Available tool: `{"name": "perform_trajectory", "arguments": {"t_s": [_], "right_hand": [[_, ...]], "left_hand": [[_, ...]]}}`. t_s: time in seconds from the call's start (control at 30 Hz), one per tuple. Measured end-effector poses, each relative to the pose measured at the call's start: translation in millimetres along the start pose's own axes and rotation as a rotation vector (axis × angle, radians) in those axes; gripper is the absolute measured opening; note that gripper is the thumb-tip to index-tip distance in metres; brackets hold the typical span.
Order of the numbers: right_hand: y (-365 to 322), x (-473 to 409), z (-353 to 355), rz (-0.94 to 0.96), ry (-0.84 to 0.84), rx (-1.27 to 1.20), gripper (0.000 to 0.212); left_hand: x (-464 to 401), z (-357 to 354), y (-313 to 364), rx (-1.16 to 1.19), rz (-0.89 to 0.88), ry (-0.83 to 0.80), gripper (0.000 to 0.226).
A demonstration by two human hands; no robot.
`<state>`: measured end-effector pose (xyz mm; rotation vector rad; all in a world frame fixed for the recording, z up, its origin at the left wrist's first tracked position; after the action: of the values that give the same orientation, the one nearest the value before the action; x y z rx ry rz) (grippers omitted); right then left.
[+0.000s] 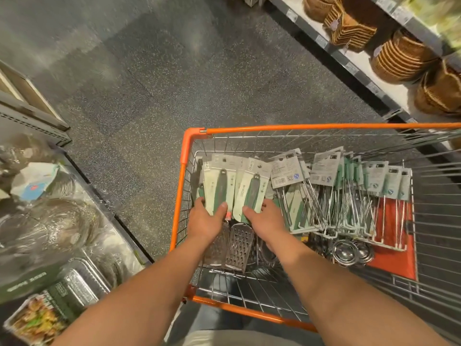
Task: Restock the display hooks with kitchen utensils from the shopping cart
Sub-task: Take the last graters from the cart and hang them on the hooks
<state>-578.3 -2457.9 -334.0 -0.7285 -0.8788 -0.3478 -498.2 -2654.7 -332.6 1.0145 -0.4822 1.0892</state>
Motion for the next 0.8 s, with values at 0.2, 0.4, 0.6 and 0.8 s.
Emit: {"name": "perform_trajectory", "arguments": {"t_s": [0.2,0.4,0.6,0.8], "right_hand": [[-5.1,7.3,-13.0,0.001,-0.027,-0.057,0.052],[1.3,14.8,-25.3,-0.029,0.037,-0.202,0.063],[1.7,18.6,-27.5,-0.069,-0.158,-0.265,0.046],[-2.1,17.4,-23.9,-0.027,-0.278,-0.345,0.068]], "left_hand": [[-1.8,0.4,-2.0,0.070,0.107,-0.004,0.075],[10.4,-9.9,-24.2,0.208,0.178,-0.001,0.076],[14.1,-17.4,-26.4,0.258,0.188,-0.072,0.048],[19.5,-6.5,-13.9,0.198,0.147,-0.055,0.060]]}}
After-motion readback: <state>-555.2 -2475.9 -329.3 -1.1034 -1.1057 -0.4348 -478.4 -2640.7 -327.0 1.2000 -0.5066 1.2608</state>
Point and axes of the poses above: each hand's wrist, its own x-axis away from the middle knuckle, its own z-axis out of the back of the hand, y = z × x, the point moved 10 cm from there along -x, towards the middle knuckle, and after that the axes turned 2 degrees about z, right-handed, at the moved point
